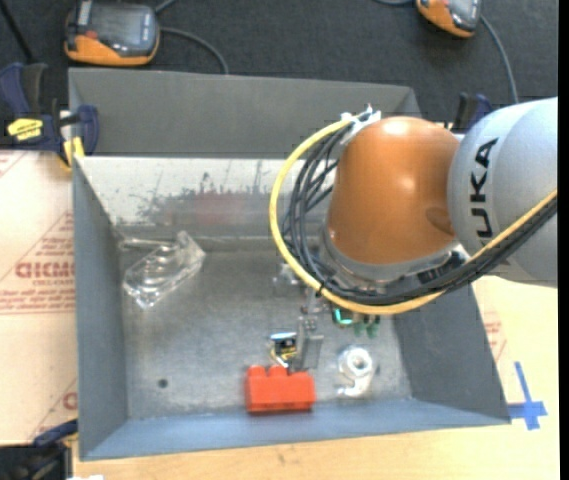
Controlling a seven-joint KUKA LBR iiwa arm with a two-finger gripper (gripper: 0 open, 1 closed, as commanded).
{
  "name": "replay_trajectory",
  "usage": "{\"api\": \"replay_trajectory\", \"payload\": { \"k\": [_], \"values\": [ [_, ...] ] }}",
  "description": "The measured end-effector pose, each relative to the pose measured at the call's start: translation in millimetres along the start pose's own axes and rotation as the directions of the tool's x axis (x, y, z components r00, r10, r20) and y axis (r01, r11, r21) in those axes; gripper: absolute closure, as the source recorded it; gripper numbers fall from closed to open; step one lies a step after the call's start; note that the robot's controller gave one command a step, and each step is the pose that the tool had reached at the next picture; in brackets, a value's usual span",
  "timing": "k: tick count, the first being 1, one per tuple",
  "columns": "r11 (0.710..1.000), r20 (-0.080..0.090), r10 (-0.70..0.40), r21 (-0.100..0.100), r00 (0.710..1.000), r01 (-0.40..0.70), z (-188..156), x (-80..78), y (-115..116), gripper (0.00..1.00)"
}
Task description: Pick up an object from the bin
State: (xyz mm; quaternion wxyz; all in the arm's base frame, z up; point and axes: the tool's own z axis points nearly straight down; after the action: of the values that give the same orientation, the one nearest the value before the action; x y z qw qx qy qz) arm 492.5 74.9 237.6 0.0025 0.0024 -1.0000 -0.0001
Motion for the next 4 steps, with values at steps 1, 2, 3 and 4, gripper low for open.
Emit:
{"api": "replay_trajectory", "payload": {
  "k": [1, 2, 3, 4],
  "values": [
    [0.971, 0.0, -0.24, 0.002, 0.971, 0.24, 92, 21.6, -9, 0.0],
    [0.978, 0.029, -0.209, 0.002, 0.977, 0.209, 167, 10.6, -2, 0.0],
    [0.978, 0.013, -0.207, 0.001, 0.978, 0.207, 166, 15.4, -2, 1.0],
    [0.983, 0.011, -0.182, 0.002, 0.983, 0.182, 142, 6.8, -9, 1.0]
  ]
}}
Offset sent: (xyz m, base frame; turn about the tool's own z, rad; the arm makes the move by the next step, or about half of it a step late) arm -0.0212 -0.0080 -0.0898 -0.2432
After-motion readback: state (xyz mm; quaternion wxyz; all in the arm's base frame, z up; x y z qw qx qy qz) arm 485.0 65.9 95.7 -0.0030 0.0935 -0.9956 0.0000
